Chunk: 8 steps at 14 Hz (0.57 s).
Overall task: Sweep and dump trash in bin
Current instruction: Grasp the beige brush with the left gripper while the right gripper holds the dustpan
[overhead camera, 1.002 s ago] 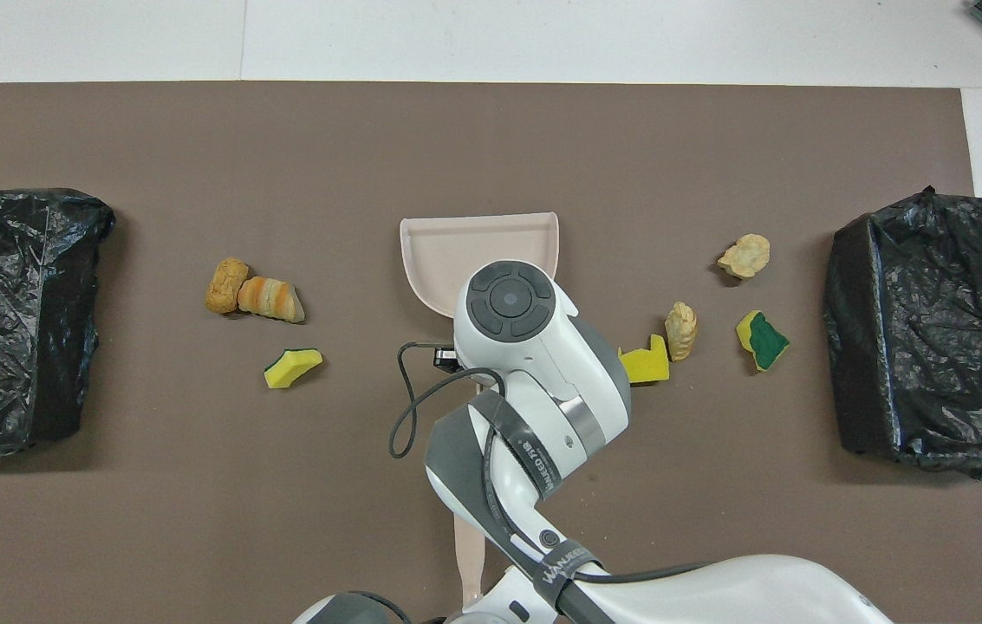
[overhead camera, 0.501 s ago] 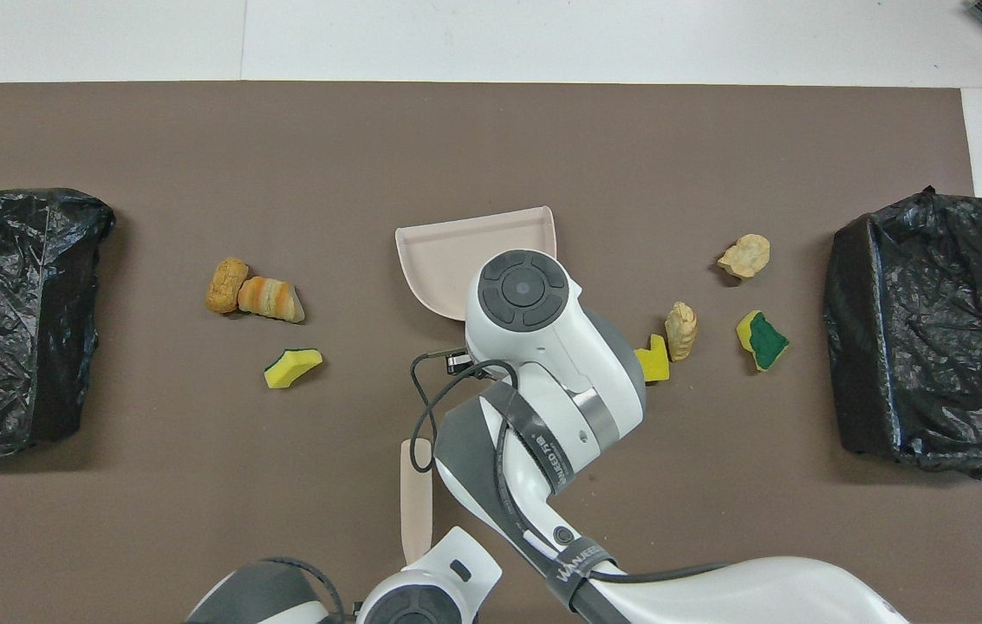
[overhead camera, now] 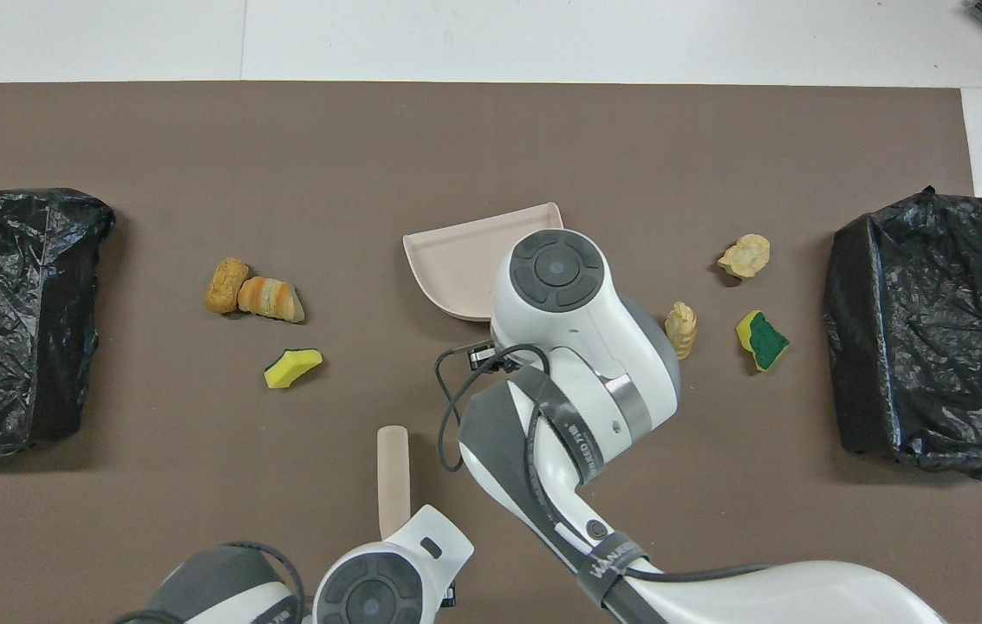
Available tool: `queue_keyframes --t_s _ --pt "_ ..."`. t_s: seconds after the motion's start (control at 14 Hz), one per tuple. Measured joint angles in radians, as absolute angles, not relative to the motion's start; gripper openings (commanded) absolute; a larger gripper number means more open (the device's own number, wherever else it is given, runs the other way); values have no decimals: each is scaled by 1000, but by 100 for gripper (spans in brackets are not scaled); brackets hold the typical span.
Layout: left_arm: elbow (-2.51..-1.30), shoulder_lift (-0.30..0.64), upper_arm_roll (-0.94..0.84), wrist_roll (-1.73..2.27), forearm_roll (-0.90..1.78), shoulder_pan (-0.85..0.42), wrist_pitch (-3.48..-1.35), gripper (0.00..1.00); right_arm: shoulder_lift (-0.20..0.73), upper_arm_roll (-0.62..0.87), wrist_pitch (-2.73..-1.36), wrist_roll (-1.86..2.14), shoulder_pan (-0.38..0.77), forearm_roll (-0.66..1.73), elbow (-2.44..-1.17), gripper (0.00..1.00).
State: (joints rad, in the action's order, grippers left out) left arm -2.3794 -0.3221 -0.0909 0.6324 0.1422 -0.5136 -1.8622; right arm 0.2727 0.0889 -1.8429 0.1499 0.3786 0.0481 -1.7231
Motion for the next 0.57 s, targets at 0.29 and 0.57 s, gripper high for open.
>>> queue_keyframes --t_s 0.29,0.57 --pt "-2355 -303 -90 528 56 -303 -1863 0 273 91 -1837 507 374 47 -1727 0" --pt "-2298 -238 -90 396 -15 -115 -1907 0 272 92 -1830 748 375 -5 -1732 0"
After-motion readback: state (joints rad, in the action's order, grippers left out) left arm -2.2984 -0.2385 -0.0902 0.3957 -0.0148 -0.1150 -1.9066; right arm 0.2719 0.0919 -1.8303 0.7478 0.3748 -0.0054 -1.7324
